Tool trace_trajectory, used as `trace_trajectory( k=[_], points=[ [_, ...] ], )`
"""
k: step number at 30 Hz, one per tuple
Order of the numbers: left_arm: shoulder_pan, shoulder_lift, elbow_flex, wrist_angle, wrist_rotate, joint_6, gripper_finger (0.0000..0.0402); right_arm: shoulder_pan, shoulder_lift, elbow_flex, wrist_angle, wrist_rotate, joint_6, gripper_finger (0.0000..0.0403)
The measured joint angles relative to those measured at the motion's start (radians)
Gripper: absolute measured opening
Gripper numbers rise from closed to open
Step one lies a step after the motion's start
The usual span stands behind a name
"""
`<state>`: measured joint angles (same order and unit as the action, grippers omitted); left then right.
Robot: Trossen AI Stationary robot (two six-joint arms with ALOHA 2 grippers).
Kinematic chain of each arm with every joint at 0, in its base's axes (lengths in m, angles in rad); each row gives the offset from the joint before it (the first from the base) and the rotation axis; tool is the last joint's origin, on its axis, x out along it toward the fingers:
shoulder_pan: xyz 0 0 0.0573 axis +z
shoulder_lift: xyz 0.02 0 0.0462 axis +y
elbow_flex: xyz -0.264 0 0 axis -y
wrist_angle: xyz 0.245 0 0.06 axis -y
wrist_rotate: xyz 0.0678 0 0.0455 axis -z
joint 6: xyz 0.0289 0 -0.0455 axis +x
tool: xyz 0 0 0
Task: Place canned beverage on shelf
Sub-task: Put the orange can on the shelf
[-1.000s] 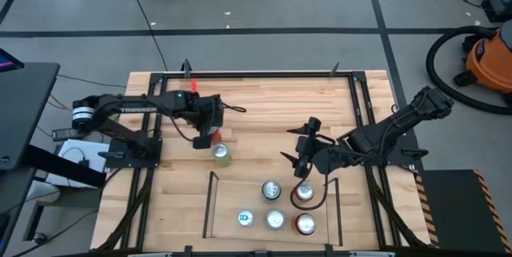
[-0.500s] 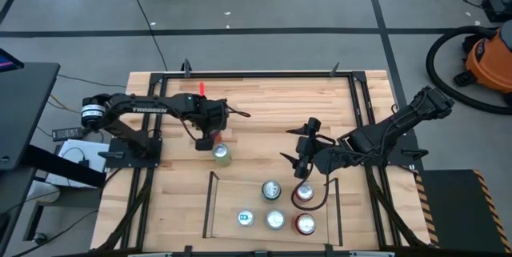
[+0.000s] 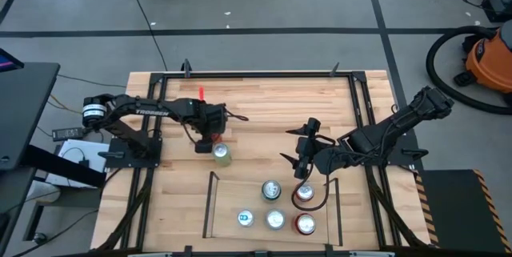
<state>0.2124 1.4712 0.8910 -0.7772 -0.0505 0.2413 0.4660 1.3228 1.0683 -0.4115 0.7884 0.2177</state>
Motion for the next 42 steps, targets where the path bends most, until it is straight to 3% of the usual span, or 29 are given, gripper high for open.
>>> trace_trajectory(
  k=[4,11,22,35,42],
  points=[
    [-0.001,0.0,0.006,-0.001,0.005,0.008,0.0294,0.0,0.0,0.0,0.001,0.0,0.0,0.0349],
    [-0.001,-0.006,0.021,-0.052,-0.007,0.009,0.0292,0.0,0.0,0.0,0.008,0.0,0.0,0.0349],
    [-0.008,-0.007,0.305,-0.232,-0.016,-0.001,0.0299,0.0,0.0,0.0,0.007,0.0,-0.004,0.0349],
    [-0.165,0.008,0.49,-0.254,-0.015,-0.175,0.0303,0.0,0.0,0.0,0.013,-0.001,-0.011,0.0349],
    [-0.235,0.098,0.607,-0.321,-0.015,-0.336,0.0304,0.0,0.0,0.0,0.017,-0.002,-0.012,0.0349]
  ],
)
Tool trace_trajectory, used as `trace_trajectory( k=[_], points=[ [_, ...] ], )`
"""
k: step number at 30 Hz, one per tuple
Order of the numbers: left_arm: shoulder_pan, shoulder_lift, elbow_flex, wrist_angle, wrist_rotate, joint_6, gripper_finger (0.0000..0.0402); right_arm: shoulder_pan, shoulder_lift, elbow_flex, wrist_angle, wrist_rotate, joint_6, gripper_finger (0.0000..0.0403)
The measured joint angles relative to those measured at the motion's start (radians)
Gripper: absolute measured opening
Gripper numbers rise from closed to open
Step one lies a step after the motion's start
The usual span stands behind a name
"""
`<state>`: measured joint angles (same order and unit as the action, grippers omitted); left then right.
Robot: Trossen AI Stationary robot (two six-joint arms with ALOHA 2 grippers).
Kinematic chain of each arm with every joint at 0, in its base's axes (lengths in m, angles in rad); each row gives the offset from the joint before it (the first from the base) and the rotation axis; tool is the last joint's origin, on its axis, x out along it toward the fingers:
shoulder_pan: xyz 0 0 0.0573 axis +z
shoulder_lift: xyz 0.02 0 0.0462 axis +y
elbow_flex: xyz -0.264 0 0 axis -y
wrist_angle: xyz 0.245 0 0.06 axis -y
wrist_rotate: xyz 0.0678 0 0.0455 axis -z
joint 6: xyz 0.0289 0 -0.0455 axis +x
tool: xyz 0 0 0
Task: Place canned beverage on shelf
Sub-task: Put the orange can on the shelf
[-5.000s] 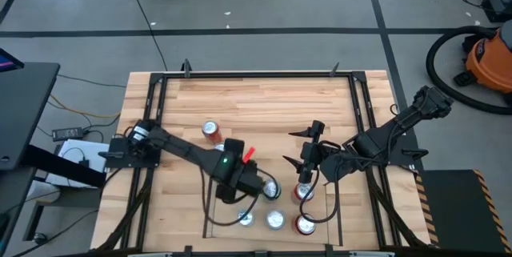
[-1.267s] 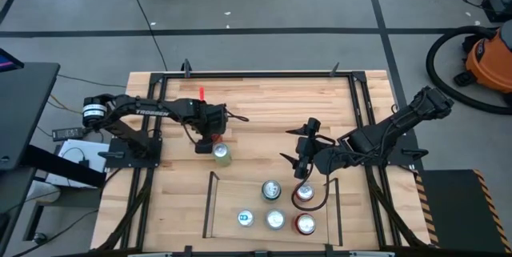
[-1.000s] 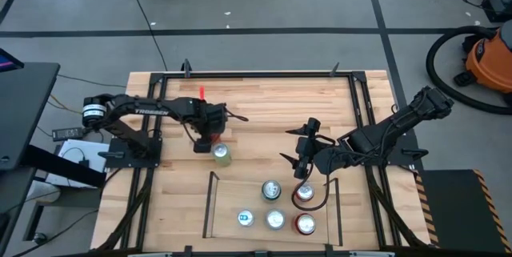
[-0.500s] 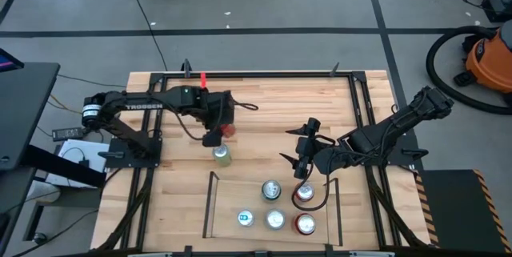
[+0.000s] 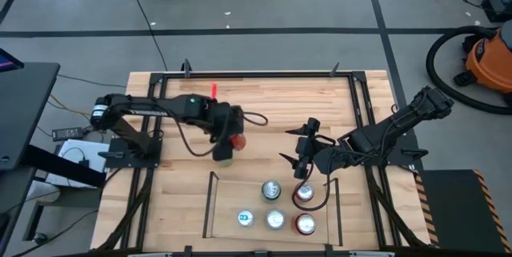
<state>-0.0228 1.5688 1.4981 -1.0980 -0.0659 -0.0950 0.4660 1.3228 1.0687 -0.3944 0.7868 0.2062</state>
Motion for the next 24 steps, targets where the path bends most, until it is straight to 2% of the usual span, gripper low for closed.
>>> trace_trajectory(
  k=[12,24],
  points=[
    [-0.147,0.153,0.166,-0.035,0.032,-0.318,0.0304,0.004,0.0,0.001,-0.016,-0.003,0.0,0.0349],
    [-0.261,0.216,0.171,-0.018,0.036,-0.596,0.0304,0.006,0.0,0.001,0.002,-0.006,-0.029,0.0349]
  ],
)
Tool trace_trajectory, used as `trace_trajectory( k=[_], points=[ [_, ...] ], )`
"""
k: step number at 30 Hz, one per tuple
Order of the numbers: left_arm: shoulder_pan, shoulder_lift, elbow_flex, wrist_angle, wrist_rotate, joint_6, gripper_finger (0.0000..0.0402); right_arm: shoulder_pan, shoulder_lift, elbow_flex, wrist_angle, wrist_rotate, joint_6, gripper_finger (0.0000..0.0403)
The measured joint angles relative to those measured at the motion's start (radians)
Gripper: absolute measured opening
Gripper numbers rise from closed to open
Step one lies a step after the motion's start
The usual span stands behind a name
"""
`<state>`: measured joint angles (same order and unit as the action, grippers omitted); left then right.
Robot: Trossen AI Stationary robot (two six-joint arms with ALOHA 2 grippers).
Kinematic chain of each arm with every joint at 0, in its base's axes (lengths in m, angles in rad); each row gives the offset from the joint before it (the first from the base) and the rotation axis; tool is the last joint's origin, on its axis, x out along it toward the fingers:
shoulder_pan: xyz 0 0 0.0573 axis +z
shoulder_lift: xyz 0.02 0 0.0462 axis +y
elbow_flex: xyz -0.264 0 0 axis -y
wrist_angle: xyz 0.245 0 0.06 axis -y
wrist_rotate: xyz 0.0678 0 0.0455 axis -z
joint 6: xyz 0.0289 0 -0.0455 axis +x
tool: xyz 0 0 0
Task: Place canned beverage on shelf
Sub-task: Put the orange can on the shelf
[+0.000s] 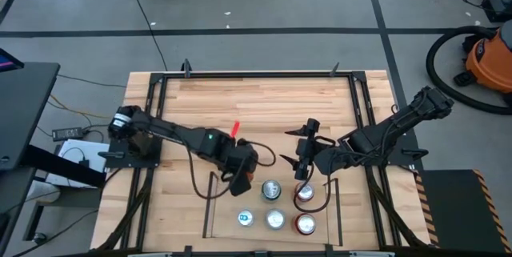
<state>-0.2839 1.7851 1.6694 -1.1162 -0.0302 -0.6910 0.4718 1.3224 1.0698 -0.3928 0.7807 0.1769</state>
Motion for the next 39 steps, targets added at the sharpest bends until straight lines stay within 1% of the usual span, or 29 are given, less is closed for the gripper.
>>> trace_trajectory(
  k=[7,16,22,30,39],
  points=[
    [-0.055,0.046,-0.001,0.007,0.019,-0.095,0.0304,0.0,0.0,0.0,0.017,-0.01,-0.016,0.0349],
    [-0.097,0.076,-0.001,0.045,0.015,-0.11,0.0304,0.0,0.0,0.0,0.041,-0.017,-0.041,0.0349],
    [-0.12,0.101,-0.002,0.07,-0.01,-0.047,0.0304,0.001,0.0,0.0,0.06,-0.027,-0.05,0.0349],
    [-0.147,0.123,-0.001,0.18,-0.017,0.037,0.0305,0.004,0.0,0.0,0.063,-0.031,-0.053,0.0349],
    [-0.157,0.144,-0.001,0.167,-0.017,0.051,0.0305,0.004,0.0,0.0,0.065,-0.039,-0.053,0.0349]
  ],
)
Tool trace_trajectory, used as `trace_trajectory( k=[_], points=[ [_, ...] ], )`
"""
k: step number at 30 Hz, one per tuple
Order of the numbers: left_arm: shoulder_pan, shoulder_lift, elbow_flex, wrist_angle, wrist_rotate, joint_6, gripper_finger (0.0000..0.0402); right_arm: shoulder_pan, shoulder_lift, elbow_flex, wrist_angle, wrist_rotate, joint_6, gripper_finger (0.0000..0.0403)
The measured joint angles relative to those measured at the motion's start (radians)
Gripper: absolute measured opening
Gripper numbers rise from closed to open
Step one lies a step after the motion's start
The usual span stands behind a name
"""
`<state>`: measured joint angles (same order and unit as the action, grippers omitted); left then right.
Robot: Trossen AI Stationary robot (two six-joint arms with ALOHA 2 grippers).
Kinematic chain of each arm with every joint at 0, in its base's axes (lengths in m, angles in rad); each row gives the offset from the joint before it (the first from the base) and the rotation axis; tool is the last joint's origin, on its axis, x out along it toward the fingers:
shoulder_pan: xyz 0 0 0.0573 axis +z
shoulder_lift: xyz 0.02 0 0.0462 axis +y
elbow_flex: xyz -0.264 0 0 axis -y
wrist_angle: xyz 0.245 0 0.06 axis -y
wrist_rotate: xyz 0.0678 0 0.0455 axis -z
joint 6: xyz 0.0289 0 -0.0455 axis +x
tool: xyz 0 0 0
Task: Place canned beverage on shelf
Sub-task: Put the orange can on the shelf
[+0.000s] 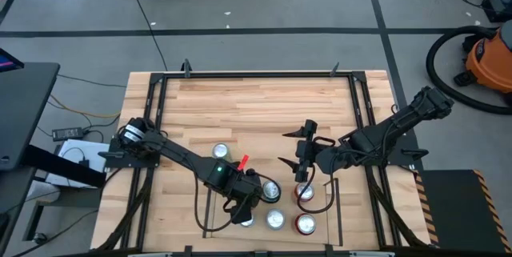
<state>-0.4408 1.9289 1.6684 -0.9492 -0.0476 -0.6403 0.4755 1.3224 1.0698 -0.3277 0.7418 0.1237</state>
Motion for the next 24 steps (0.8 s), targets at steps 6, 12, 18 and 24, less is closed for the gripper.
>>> trace_trajectory(
  k=[6,12,18,24],
  points=[
    [0.0,0.002,0.0,0.0,-0.018,0.008,0.0305,0.0,0.0,0.0,0.005,-0.001,-0.003,0.0349],
    [-0.001,0.002,-0.01,0.025,-0.028,0.008,0.0305,0.0,0.0,0.0,0.006,-0.003,-0.004,0.0349],
    [0.001,0.002,-0.016,0.028,-0.025,0.01,0.0305,0.0,0.0,0.0,0.006,-0.003,-0.004,0.0349],
    [0.008,-0.007,0.008,-0.023,-0.026,0.035,0.0305,0.0,0.0,0.0,0.007,-0.003,-0.004,0.0349]
  ],
)
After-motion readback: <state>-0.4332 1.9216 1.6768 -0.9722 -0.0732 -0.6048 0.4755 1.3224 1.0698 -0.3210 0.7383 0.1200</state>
